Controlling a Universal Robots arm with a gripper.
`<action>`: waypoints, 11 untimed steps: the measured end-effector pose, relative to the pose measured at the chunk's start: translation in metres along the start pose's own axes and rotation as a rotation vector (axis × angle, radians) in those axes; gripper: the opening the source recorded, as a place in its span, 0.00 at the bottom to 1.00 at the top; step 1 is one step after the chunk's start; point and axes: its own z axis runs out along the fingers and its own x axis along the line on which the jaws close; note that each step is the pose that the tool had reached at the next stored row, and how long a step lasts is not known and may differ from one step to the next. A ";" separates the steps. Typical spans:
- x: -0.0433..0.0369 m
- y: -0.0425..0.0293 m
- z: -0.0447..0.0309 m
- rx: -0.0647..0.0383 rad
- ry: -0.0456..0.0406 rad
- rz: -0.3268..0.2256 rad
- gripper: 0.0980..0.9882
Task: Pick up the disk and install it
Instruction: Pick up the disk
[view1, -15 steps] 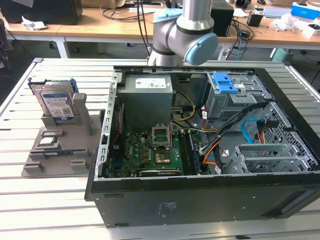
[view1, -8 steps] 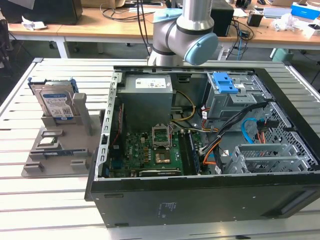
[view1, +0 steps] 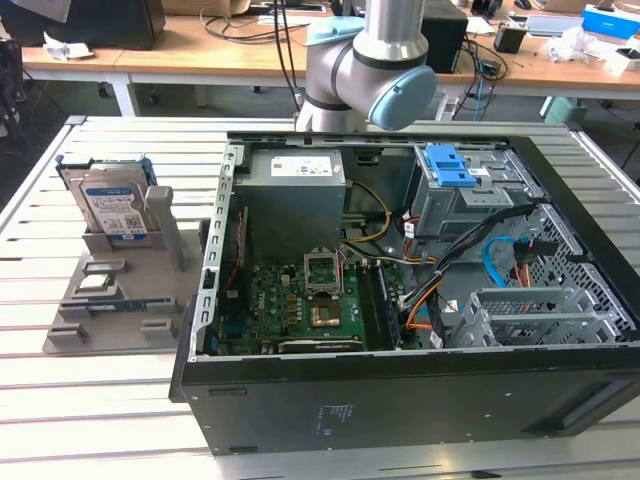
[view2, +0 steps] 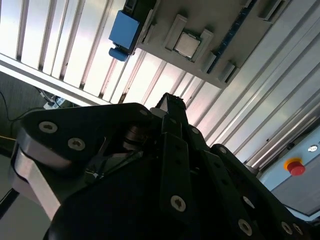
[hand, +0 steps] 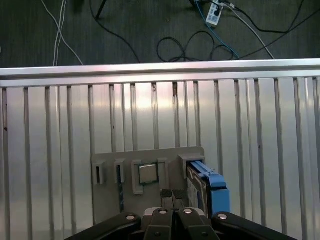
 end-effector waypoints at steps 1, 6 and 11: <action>0.0000 0.0000 0.0000 0.000 0.0000 0.000 0.01; 0.0000 0.0000 0.0000 0.000 0.0000 0.000 0.08; 0.0000 0.0000 0.0000 0.000 0.0000 0.000 0.29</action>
